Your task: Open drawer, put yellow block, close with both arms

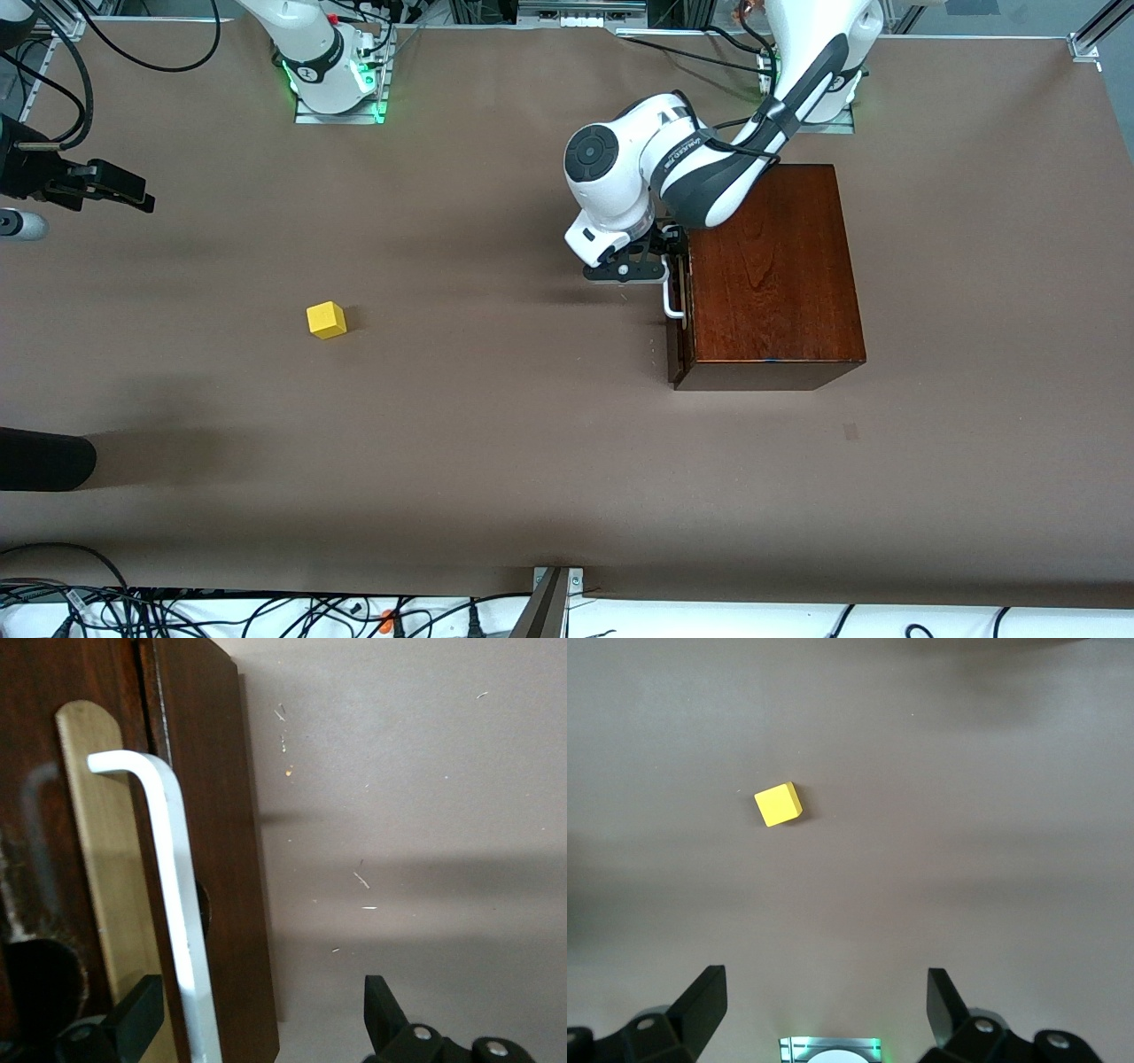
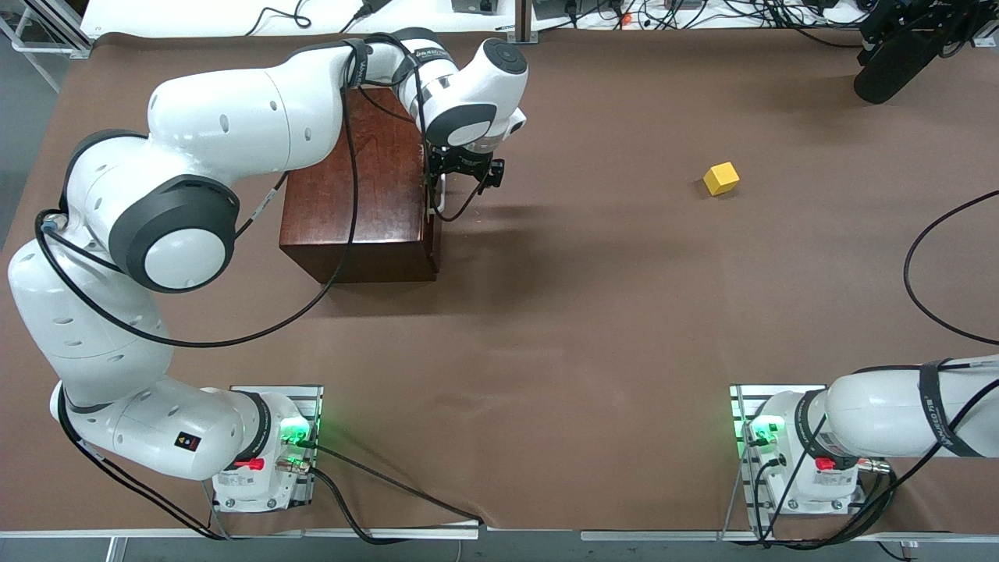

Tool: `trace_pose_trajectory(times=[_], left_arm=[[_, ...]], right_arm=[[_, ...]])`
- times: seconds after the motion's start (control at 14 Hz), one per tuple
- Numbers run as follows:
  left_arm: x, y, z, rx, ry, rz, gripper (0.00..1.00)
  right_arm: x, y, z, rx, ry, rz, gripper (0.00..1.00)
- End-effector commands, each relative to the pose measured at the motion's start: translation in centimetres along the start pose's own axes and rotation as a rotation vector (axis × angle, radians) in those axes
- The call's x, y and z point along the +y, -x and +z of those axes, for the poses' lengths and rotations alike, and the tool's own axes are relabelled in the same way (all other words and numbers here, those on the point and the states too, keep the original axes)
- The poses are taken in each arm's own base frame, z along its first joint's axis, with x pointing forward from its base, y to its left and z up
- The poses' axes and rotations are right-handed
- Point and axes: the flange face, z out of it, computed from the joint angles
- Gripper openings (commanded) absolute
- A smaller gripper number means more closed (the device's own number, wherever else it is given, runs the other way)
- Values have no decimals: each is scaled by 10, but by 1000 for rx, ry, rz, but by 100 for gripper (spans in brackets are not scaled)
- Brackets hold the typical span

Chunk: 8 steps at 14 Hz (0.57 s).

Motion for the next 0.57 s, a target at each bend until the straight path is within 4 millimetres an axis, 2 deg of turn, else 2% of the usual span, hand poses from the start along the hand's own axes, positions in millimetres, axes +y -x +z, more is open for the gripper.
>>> trace_pose_trajectory(times=[0.0, 0.29, 0.5], left_arm=[[7, -4, 1, 33, 4, -35, 100], [14, -15, 1, 32, 30, -44, 100], [29, -17, 1, 32, 47, -34, 100]], right_arm=[[3, 6, -2, -4, -10, -10, 100], [2, 6, -1, -6, -10, -10, 100], [3, 6, -1, -7, -10, -8, 100]])
